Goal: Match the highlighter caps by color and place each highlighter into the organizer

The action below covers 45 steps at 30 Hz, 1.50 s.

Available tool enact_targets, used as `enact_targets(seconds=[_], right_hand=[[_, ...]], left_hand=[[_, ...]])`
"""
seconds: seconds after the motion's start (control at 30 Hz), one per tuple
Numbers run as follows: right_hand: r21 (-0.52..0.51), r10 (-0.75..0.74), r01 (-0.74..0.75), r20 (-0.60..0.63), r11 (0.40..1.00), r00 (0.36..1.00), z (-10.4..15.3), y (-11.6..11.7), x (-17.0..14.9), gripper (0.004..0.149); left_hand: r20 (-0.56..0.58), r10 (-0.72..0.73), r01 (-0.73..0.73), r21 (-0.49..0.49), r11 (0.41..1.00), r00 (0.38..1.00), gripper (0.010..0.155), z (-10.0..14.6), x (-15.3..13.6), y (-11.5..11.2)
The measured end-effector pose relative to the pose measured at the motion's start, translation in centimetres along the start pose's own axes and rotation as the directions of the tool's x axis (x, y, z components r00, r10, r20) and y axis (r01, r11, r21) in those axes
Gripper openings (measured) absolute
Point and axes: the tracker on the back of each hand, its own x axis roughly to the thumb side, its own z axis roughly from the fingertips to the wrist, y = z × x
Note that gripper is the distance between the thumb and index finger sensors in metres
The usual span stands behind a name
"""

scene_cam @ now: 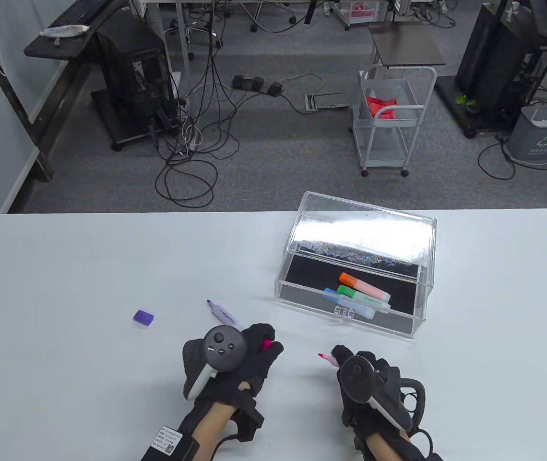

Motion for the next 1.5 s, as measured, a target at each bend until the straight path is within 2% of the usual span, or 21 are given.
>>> enact_targets(seconds=[0.1, 0.23, 0.37, 0.47, 0.63, 1.13, 1.33, 1.43, 1.5], right_hand=[[-0.028, 0.021, -0.02, 0.035, 0.999, 0.999, 0.3, 0.3, 0.7, 0.051], [-0.039, 0.036, -0.032, 0.095, 0.999, 0.995, 0.7, 0.8, 1.9, 0.05], [-0.025, 0.026, -0.022, 0.161, 0.999, 0.987, 1.0, 1.3, 3.0, 0.05], [-0.035, 0.002, 0.006, 0.219, 0.999, 0.976, 1.3, 1.3, 3.8, 0.051], [-0.037, -0.021, 0.032, 0.258, 0.999, 0.966, 1.7, 1.2, 4.5, 0.051], [-0.065, -0.089, 0.11, 0.27, 0.992, 0.959, 1.9, 1.1, 4.6, 0.051], [-0.07, -0.069, 0.089, 0.246, 0.994, 0.967, 1.7, 1.2, 4.3, 0.05], [-0.057, -0.075, 0.092, 0.243, 0.994, 0.967, 1.5, 1.3, 4.0, 0.049], [-0.057, -0.071, 0.089, 0.264, 0.994, 0.962, 1.5, 1.2, 4.1, 0.048]], left_hand=[[-0.015, 0.134, -0.135, -0.043, 0.99, 0.991, 0.051, 1.1, -1.0, -0.2], [-0.021, 0.23, -0.23, -0.001, 0.973, 0.973, 0.051, 2.5, -2.0, -0.5], [0.026, 0.298, -0.299, 0.094, 0.95, 0.954, 0.051, 3.1, -2.4, -0.4], [0.081, 0.278, -0.288, 0.159, 0.944, 0.957, 0.05, 3.7, -2.0, -0.6], [0.095, 0.312, -0.325, 0.175, 0.929, 0.945, 0.05, 4.0, -1.8, -1.0], [0.119, 0.32, -0.333, 0.121, 0.935, 0.94, 0.049, 4.1, -0.8, -3.0], [0.192, 0.189, -0.211, 0.101, 0.972, 0.963, 0.049, 4.4, -0.1, -3.5], [0.27, 0.01, -0.041, 0.11, 0.993, 0.963, 0.049, 4.7, 0.9, -3.7], [0.319, -0.13, 0.085, 0.153, 0.985, 0.939, 0.05, 5.0, 1.6, -3.8]])
